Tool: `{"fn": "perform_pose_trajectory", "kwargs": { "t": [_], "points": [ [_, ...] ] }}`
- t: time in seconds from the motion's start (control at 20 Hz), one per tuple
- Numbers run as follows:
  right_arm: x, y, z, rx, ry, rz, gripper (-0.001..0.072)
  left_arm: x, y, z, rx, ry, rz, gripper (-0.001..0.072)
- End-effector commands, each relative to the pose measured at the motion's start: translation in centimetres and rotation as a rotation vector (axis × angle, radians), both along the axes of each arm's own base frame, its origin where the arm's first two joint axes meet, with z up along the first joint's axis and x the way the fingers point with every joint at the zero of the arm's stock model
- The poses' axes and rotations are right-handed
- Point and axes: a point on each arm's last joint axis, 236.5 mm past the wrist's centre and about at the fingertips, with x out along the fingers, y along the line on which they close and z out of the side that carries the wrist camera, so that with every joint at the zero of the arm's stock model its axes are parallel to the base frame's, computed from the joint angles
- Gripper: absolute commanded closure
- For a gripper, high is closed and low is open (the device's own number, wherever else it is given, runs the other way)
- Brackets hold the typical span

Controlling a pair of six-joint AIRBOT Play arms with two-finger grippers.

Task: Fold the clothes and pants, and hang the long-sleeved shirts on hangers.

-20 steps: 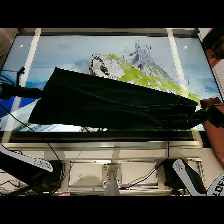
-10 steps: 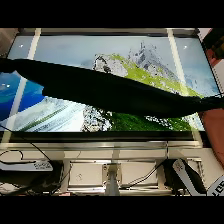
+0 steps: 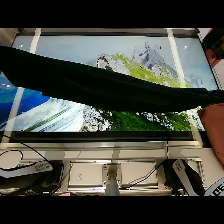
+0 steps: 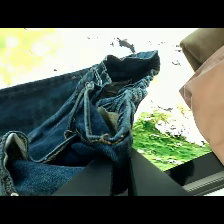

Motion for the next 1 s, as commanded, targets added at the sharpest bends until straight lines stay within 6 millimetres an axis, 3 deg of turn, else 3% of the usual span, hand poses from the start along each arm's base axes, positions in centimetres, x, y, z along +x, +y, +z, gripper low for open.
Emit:
{"fn": "perform_pose_trajectory", "kwargs": {
  "t": [0.0, 0.3, 0.5, 0.6, 0.8, 0.95],
  "points": [
    [0.1, 0.1, 0.5, 0.019, -0.025, -0.041, 0.0661, 0.3, 0.3, -0.4, -0.055, 0.026, 0.033, 0.0684],
    [-1.7, 1.9, -3.1, 0.147, 0.123, -0.013, 0.0661, 2.8, -1.6, -6.2, -0.156, 0.147, -0.01, 0.0684],
    [-2.3, 2.5, -4.5, 0.207, 0.19, 0.001, 0.0662, 5.5, -2.0, -8.2, -0.219, 0.169, 0.052, 0.0685],
    [-1.9, 2.1, -5.3, 0.225, 0.205, -0.003, 0.0662, 6.3, -2.1, -9.5, -0.231, 0.191, 0.07, 0.0685],
    [-0.1, 0.4, -8.9, 0.302, 0.251, -0.035, 0.0661, 7.1, -0.6, -14.7, -0.241, 0.333, 0.194, 0.0685],
    [0.4, 0.0, -10.9, 0.349, 0.289, -0.036, 0.0661, 7.2, -0.9, -15.0, -0.255, 0.345, 0.196, 0.0685]
  ]
}}
